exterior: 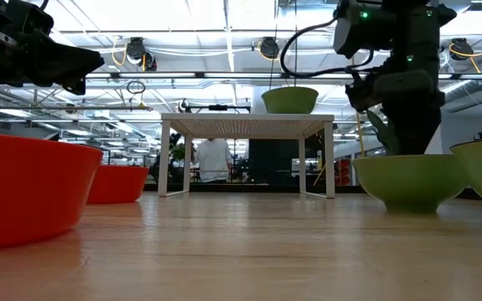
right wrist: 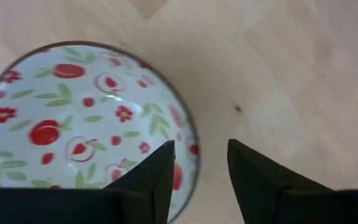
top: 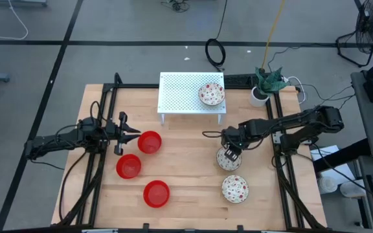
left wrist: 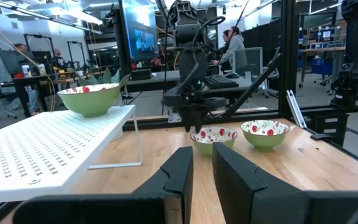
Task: Pick & Place Mini bowls
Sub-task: Stack the top white patterned bowl on the white patterned bowl on the shelf
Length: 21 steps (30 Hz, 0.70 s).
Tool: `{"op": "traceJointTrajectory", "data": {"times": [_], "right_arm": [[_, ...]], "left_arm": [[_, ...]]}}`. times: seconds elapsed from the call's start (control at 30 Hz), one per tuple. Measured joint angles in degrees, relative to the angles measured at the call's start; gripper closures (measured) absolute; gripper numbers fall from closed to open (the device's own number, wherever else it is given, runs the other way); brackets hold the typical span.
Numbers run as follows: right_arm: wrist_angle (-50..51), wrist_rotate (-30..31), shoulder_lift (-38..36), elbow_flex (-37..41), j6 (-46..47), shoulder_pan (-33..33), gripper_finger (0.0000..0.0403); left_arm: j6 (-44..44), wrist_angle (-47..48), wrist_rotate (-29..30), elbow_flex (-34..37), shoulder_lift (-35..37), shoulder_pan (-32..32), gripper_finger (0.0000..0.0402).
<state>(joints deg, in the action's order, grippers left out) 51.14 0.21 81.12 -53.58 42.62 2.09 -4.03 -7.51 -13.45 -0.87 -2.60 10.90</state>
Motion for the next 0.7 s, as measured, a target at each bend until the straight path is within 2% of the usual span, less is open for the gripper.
{"op": "traceJointTrajectory", "data": {"times": [0.7], "right_arm": [[-0.51, 2.92, 0.0, 0.0, 1.54, 1.94, 0.027]], "left_arm": [[0.0, 0.0, 0.02, -0.01, 0.01, 0.01, 0.0337]]}}
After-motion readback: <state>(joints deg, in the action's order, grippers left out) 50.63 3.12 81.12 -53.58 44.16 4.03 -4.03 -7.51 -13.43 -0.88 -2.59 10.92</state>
